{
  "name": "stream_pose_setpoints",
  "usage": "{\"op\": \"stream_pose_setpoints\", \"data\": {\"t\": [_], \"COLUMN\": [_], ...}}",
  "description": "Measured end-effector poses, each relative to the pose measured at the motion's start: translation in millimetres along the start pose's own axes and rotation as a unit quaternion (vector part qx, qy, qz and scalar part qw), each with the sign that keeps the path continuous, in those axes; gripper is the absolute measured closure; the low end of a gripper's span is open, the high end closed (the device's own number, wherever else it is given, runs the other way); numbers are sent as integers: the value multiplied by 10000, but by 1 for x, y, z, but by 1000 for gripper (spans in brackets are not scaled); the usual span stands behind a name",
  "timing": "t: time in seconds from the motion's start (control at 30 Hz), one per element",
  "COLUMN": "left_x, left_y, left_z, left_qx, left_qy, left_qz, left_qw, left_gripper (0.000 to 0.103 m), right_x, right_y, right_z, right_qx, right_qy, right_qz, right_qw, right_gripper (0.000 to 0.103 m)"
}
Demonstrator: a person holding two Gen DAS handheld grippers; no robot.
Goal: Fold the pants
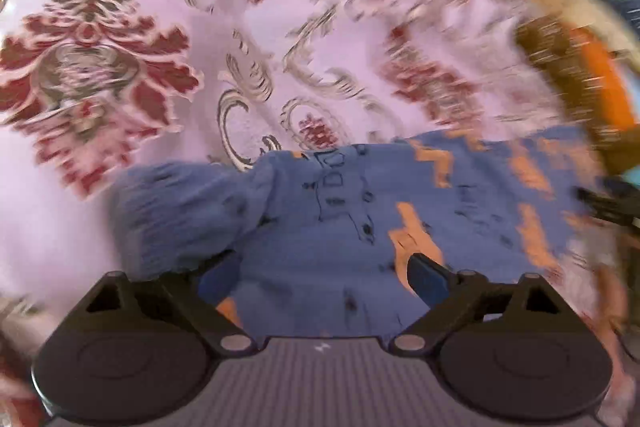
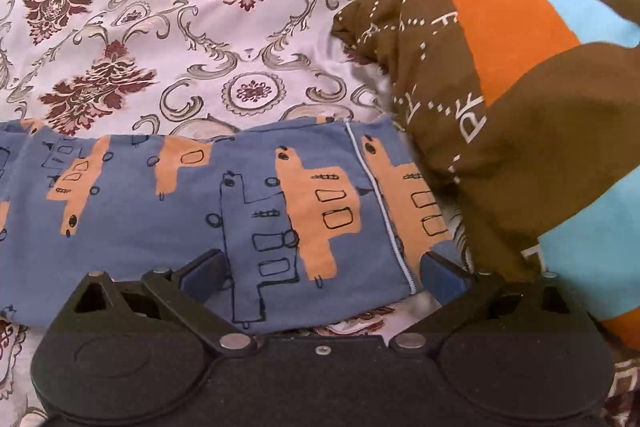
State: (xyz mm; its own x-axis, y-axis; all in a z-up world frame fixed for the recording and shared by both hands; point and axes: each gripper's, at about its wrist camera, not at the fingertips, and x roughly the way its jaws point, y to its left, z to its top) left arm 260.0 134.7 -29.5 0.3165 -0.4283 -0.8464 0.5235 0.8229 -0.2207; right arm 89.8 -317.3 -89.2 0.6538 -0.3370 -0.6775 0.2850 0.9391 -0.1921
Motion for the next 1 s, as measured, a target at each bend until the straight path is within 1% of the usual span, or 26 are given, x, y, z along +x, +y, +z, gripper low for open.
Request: {"op": "stream_pose_setpoints", "data": {"t": [0.07,0.1,0.17,0.2,0.27,0.3,0.33,0.37,0.4,0.47,0.5,0.53,0.63,0.7,0.77,0.8,0.87,0.9,0.93,1.0], "left_x": [-19,-29,-44,-54,-65,-70,-72,-73,-75,-70,-66,-63,-50,-47,-44,-44,-43,-43,-43,-41], "left_y": [2,0,-5,-8,-12,-10,-7,-2,3,18,26,34,61,74,82,84,84,81,77,68], "left_z": [-9,-12,-17,-18,-22,-22,-23,-21,-21,-15,-11,-6,4,12,15,16,17,17,19,23], "left_qx": [203,353,588,767,1061,1137,1112,1010,893,520,310,88,-630,-1096,-1379,-1477,-1493,-1410,-1328,-1125], "left_qy": [-105,-168,-255,-344,-479,-519,-506,-449,-391,-309,-286,-257,-186,-116,-90,-65,-93,-138,-140,-96], "left_qz": [-74,-53,42,150,318,404,443,444,414,262,151,41,-319,-557,-691,-708,-678,-621,-526,-124], "left_qw": [9997,9992,9979,9964,9927,9913,9915,9929,9944,9978,9990,9996,9973,9923,9880,9865,9864,9880,9896,9935], "left_gripper": [8,7,0,0,0,0,0,0,0,0,0,0,1,1,2,4,13,27,44,56], "right_x": [-11,-19,-37,-45,-59,-65,-69,-71,-73,-73,-72,-71,-65,-63,-59,-54,-48,-47,-45,-43], "right_y": [12,22,48,62,94,113,129,142,158,181,193,201,218,224,227,226,225,224,223,221], "right_z": [-1,0,1,3,4,6,7,8,9,11,13,16,24,24,26,25,24,21,20,17], "right_qx": [-278,-497,-1027,-1293,-1696,-1864,-1999,-2093,-2207,-2380,-2423,-2421,-2328,-2278,-2138,-2038,-1866,-1814,-1783,-1741], "right_qy": [-168,-281,-577,-717,-922,-981,-1002,-1014,-1027,-1035,-1018,-984,-837,-827,-724,-637,-468,-412,-366,-314], "right_qz": [-89,-22,282,510,1103,1531,1891,2158,2492,2979,3182,3311,3605,3601,3635,3688,3732,3713,3689,3652], "right_qw": [9994,9984,9926,9877,9750,9655,9562,9483,9373,9186,9109,9067,8994,9009,9038,9046,9076,9097,9115,9140], "right_gripper": [1,1,1,1,1,1,1,1,1,1,1,1,1,1,1,1,1,1,1,1]}}
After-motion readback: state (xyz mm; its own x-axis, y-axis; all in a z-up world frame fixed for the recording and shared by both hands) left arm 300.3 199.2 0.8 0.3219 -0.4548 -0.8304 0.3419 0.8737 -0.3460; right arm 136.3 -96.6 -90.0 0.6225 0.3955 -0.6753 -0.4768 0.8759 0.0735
